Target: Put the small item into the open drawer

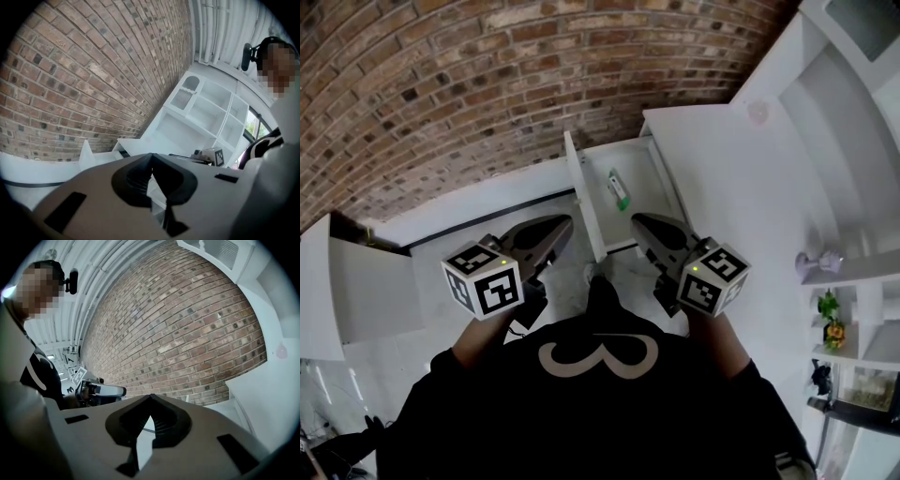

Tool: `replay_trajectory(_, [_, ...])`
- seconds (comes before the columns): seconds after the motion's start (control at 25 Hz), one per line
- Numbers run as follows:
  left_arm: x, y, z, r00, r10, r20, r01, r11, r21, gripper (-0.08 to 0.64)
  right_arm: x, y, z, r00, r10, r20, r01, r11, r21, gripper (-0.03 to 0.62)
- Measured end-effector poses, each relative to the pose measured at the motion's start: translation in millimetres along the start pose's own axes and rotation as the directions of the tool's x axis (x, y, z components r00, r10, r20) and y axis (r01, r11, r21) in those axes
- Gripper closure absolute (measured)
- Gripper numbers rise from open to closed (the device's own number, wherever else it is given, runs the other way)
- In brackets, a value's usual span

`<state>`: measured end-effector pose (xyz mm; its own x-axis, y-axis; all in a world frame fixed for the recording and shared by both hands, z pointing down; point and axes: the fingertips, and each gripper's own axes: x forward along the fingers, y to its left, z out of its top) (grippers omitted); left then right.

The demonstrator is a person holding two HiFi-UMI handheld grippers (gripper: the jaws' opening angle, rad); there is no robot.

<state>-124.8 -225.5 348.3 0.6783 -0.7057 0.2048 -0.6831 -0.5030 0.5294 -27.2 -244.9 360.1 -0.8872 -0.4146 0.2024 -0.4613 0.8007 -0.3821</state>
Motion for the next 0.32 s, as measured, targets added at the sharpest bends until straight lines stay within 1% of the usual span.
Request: replay_trajectory(0.32, [1.5,2.8,-1.3,1.000,0.002,-0.001,-0.002,1.000,-0.003,0.558,3.4,2.4,-1.1,1.000,0.010,-0.013,-0.010,1.000,-0.018,0.584])
